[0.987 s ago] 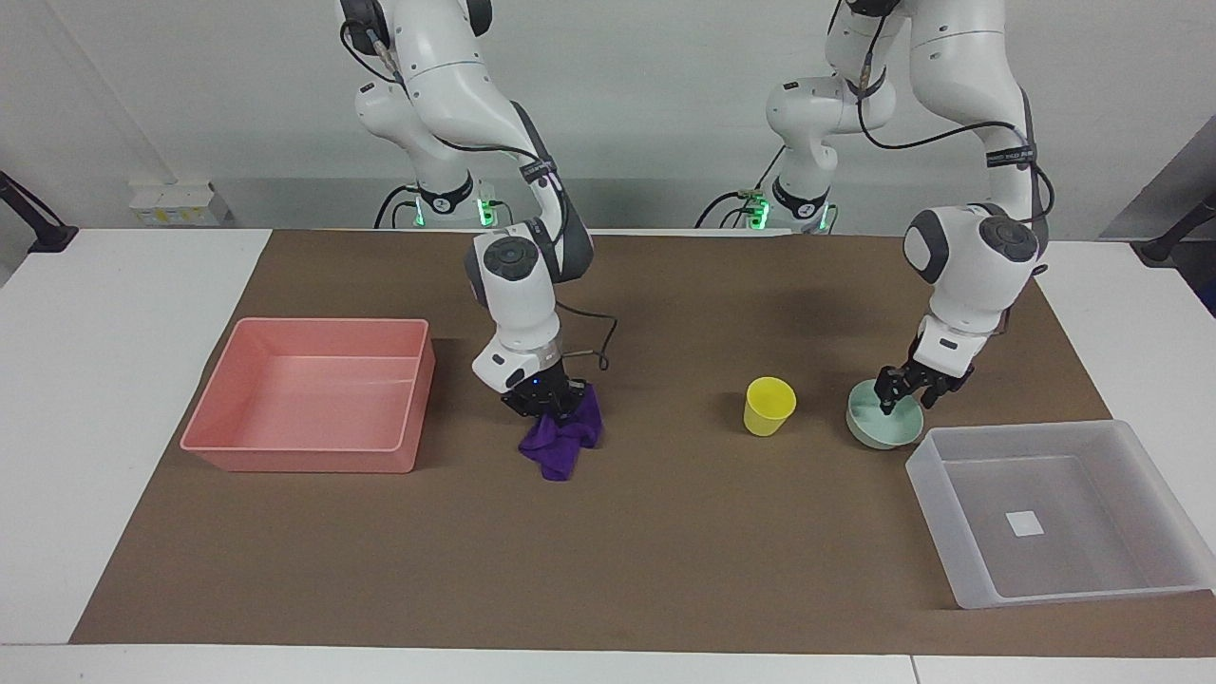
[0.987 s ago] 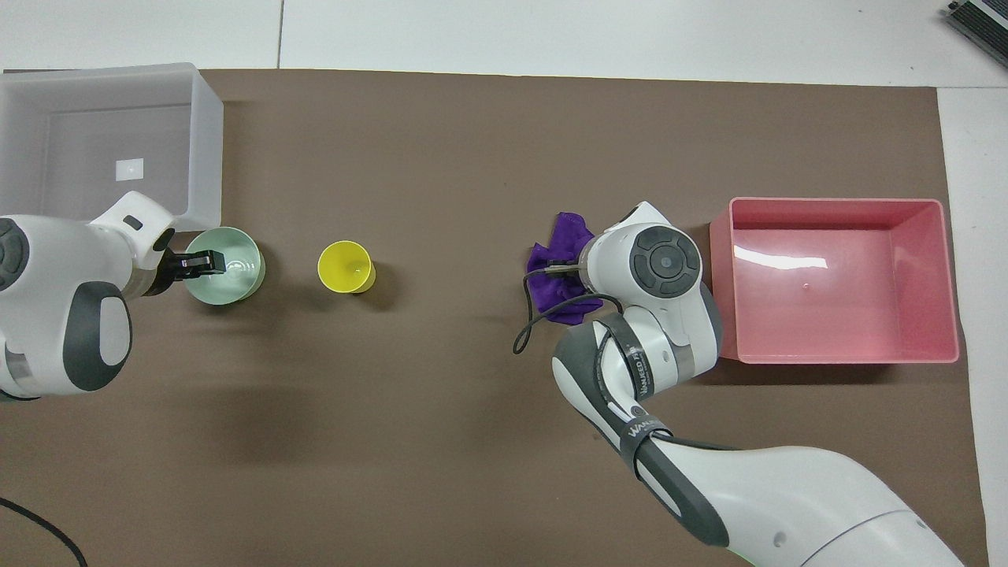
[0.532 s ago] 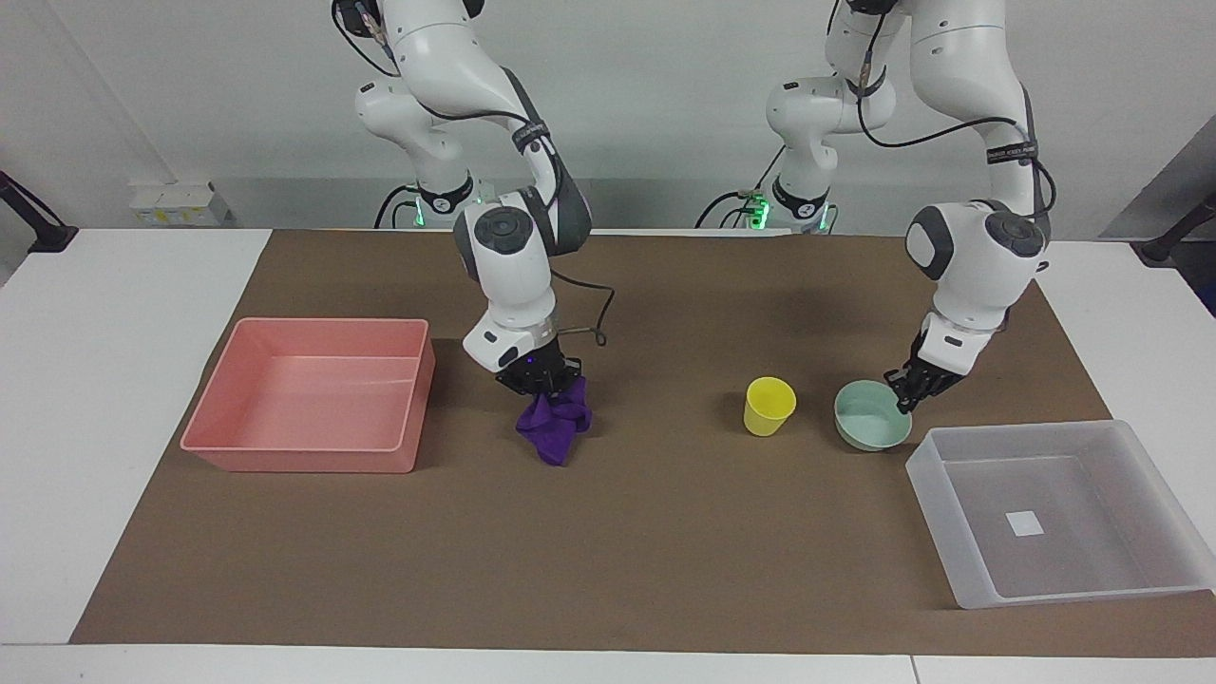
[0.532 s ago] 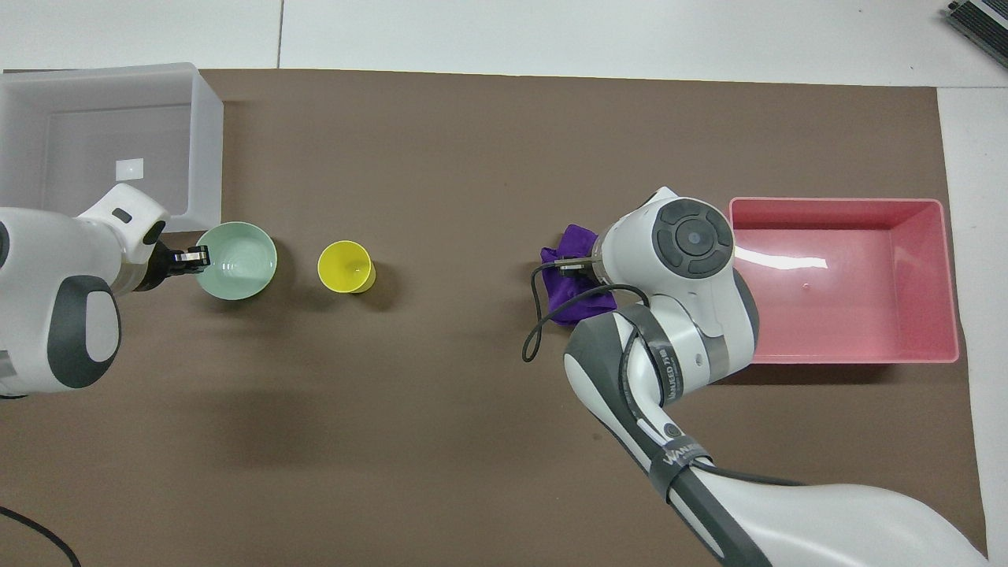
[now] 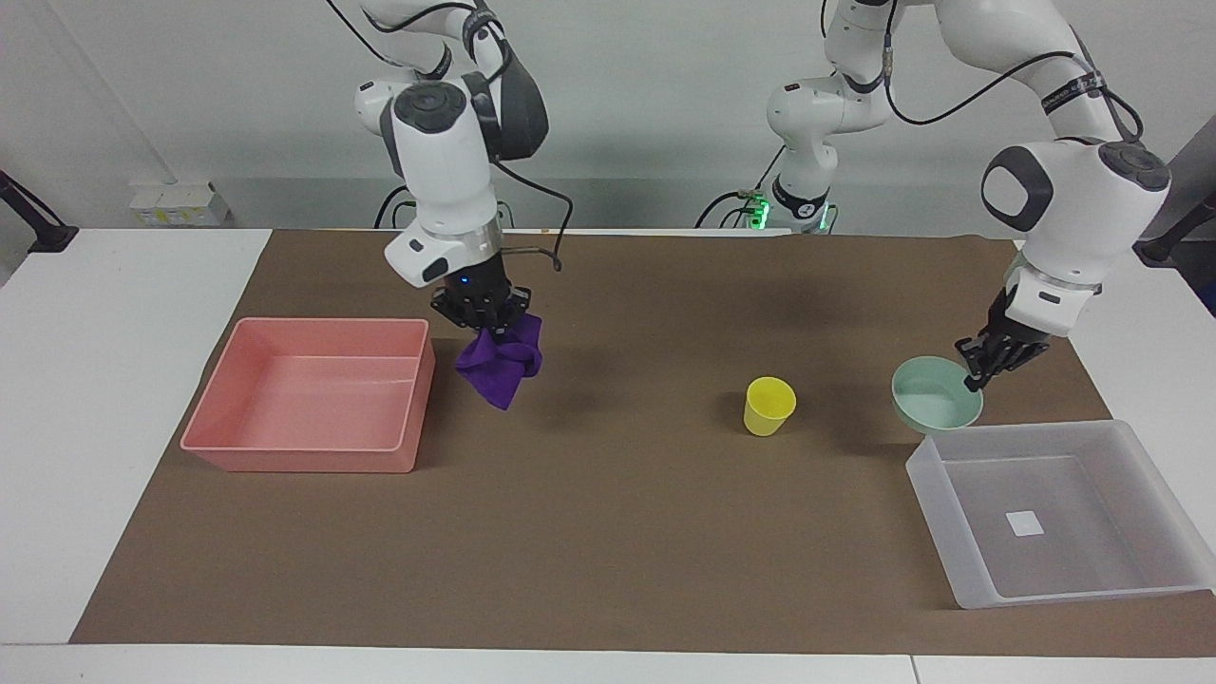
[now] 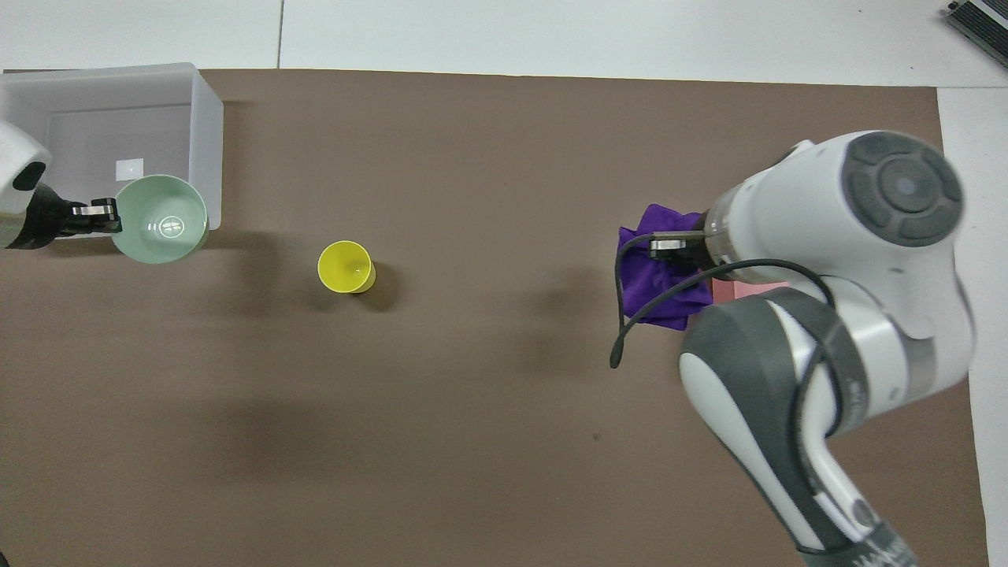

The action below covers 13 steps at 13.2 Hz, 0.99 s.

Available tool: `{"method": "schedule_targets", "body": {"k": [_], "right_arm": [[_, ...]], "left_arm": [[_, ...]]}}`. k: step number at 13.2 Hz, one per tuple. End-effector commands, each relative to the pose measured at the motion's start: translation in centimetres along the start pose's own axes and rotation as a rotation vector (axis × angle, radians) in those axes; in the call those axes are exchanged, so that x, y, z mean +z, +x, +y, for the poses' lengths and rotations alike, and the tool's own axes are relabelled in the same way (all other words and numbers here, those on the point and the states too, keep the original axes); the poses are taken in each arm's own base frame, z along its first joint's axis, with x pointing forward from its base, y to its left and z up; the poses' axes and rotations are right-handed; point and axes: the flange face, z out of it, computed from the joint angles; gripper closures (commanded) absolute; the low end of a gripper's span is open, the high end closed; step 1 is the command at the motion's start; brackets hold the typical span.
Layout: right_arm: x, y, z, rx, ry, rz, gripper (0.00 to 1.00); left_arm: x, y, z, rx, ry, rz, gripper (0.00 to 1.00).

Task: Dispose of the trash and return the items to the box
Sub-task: 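Carry the cloth to the pink bin while the left gripper lifts the bowl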

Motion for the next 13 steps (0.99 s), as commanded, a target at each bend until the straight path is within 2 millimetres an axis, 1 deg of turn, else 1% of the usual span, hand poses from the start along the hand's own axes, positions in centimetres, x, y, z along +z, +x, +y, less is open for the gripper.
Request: {"method": "schedule_targets", "body": {"k": [1, 2, 3, 4, 5, 7, 8, 9, 10, 12, 13], "right_arm": [[-3.0, 0.2, 7.4, -0.04, -0.024, -0.005, 1.0], [-3.1, 0.4, 11.4, -0.057, -0.03, -0.014, 1.0], [-2.8, 0.5, 14.5, -0.073, -0.034, -0.02, 1.0], [-2.1, 0.4, 17.2, -0.079, -0.038, -0.021, 1.0], [-1.2, 0.3, 19.4, -0.086, -0.04, -0.019, 1.0], [2.4, 0.2, 24.1, -0.075, -0.05, 0.006, 1.0], [5.2, 0.5, 25.9, -0.073, -0.053, 0.006, 1.0], [7.4, 0.6, 27.0, -0.057, -0.05, -0.002, 1.0], [9.3, 0.4, 27.5, -0.044, -0.046, -0.014, 1.0], [13.2, -1.1, 27.4, -0.03, -0.042, -0.018, 1.0], [14.7, -1.8, 27.1, -0.028, -0.042, -0.005, 1.0]], "left_arm": [[0.6, 4.6, -2.0, -0.009, -0.007, 0.053, 1.0], [0.6, 6.7, -2.8, -0.018, -0.007, 0.067, 1.0], [1.6, 8.4, -3.6, -0.026, -0.006, 0.067, 1.0], [2.5, 10.0, -4.6, -0.037, -0.006, 0.076, 1.0], [3.6, 11.5, -5.6, -0.048, -0.005, 0.084, 1.0], [5.8, 13.7, -8.0, -0.066, -0.008, 0.069, 1.0], [7.4, 14.3, -8.5, -0.068, -0.006, 0.068, 1.0], [8.6, 14.5, -8.6, -0.069, -0.004, 0.078, 1.0], [9.6, 14.7, -8.8, -0.064, -0.002, 0.101, 1.0], [12.1, 13.7, -8.6, -0.063, -0.001, 0.075, 1.0], [13.1, 13.4, -8.9, -0.061, 0.008, 0.088, 1.0]]}}
